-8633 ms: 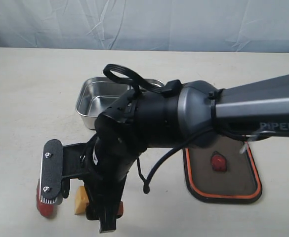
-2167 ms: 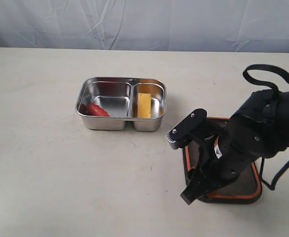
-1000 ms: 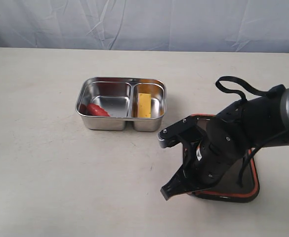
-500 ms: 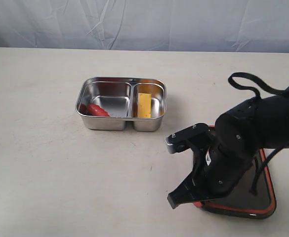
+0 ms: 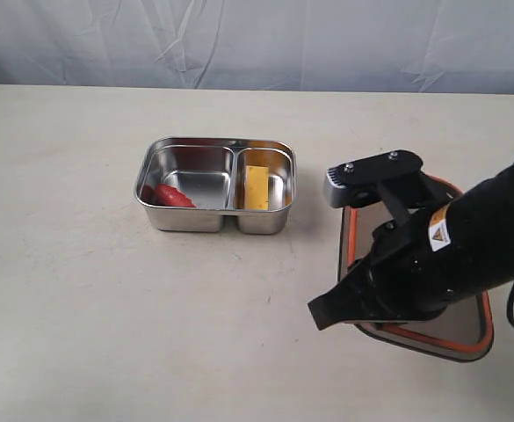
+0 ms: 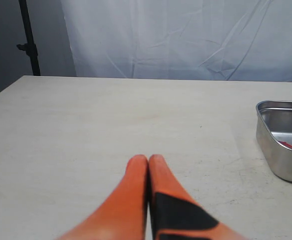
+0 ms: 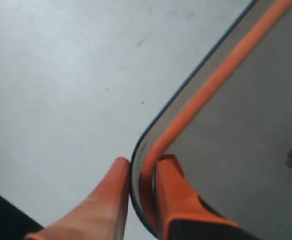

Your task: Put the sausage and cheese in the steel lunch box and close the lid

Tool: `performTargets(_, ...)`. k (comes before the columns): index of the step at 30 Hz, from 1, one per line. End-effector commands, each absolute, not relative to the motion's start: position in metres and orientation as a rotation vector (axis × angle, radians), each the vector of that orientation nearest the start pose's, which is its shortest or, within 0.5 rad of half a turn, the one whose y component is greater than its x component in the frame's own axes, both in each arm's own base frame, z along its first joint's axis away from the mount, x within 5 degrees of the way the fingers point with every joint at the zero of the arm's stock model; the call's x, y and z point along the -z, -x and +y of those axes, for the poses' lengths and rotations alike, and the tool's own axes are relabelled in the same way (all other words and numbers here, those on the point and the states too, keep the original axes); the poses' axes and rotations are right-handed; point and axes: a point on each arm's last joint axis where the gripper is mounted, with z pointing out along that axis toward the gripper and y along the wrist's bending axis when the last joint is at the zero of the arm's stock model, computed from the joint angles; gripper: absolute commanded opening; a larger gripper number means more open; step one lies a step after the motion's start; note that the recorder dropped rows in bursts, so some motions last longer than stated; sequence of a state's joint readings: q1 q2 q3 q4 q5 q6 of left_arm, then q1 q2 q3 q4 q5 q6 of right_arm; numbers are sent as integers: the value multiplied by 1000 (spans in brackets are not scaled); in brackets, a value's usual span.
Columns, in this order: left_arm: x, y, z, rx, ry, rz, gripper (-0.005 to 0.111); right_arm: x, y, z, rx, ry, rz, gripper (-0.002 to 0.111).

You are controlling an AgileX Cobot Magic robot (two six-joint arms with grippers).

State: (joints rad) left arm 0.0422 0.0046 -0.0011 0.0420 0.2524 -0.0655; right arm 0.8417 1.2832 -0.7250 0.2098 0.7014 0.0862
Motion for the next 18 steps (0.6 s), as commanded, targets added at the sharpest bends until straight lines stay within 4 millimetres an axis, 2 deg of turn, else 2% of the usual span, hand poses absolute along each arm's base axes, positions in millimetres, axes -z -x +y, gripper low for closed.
performTargets(1,-192,-55,3,-17,61,1720,0,-250,-132,168,-550,852,2603,-1)
performTargets(6,-193,-56,3,-36,45,1701,0,-266,-120,160,-621,871,2556,-1)
performTargets(14,-202,-56,3,-40,32,1610,0,-280,-104,154,-758,950,2452,-1)
performTargets(16,-203,-56,1,129,177,1587,0,-283,-98,155,-839,996,2390,-1)
performTargets(18,-204,-56,-1,370,380,1556,0,-286,-91,155,-915,1045,2328,-1)
